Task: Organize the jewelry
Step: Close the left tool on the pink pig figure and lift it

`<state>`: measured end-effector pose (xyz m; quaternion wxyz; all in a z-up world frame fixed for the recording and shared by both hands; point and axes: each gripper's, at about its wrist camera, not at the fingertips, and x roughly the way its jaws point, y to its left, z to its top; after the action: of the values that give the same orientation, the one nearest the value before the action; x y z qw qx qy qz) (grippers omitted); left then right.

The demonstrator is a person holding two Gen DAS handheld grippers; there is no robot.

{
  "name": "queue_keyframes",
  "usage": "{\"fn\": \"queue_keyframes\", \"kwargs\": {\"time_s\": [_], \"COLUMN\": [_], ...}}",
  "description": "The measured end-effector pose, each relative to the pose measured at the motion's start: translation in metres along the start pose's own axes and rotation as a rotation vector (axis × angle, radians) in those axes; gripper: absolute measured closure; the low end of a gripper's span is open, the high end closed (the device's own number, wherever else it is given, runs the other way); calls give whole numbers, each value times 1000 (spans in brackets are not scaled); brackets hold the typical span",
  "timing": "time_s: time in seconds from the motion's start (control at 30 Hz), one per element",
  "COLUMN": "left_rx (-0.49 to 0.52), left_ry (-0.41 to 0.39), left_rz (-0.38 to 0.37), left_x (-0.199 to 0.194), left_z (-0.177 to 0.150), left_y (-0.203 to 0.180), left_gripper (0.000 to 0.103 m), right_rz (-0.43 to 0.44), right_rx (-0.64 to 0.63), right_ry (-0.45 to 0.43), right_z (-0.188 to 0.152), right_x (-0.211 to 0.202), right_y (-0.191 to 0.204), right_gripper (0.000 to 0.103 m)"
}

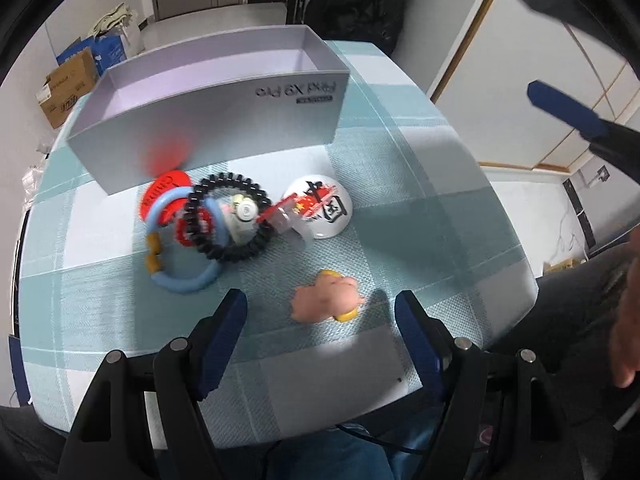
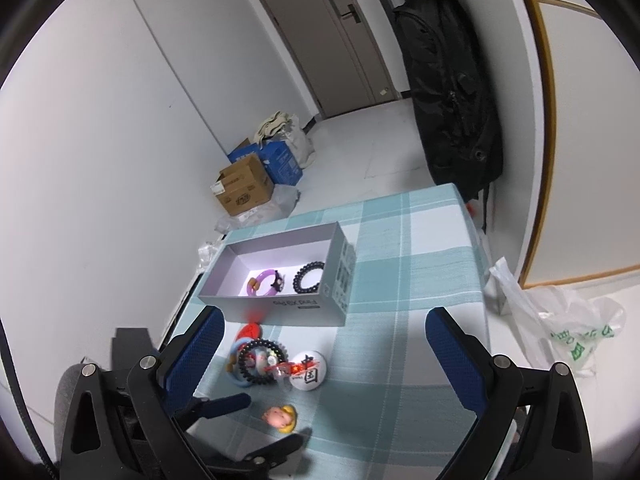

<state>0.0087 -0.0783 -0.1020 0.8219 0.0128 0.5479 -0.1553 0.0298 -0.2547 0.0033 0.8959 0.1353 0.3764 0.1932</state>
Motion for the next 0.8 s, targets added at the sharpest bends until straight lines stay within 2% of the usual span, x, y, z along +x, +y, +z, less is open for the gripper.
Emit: {"fn": "queue_keyframes", "kwargs": {"time_s": [0.17,0.3,0.4,0.57,0.8], "left_rx": [55,74,80,91,16], "left_ry": [-10,-13,-11,-10,-10], "left_rz": [59,84,83,74,-37], "left_x": [1,-2,-4,2,-9], "left_z": [-3,-3,-2,4,10], "left_y": [-7,-8,-8,-11,0], "left_gripper": [31,60,72,73,73], "right_rz": [-6,-10,-14,-22,-66], "right_rx": [9,15,14,11,-11], "right_ry": [4,12,19,32,30], "right_z": [0,0,0,-1,-5], "right_x": [-1,0,2,6,9], "right_y": [-4,-6,-6,-5,-5], "right_gripper": [1,1,1,1,1]}}
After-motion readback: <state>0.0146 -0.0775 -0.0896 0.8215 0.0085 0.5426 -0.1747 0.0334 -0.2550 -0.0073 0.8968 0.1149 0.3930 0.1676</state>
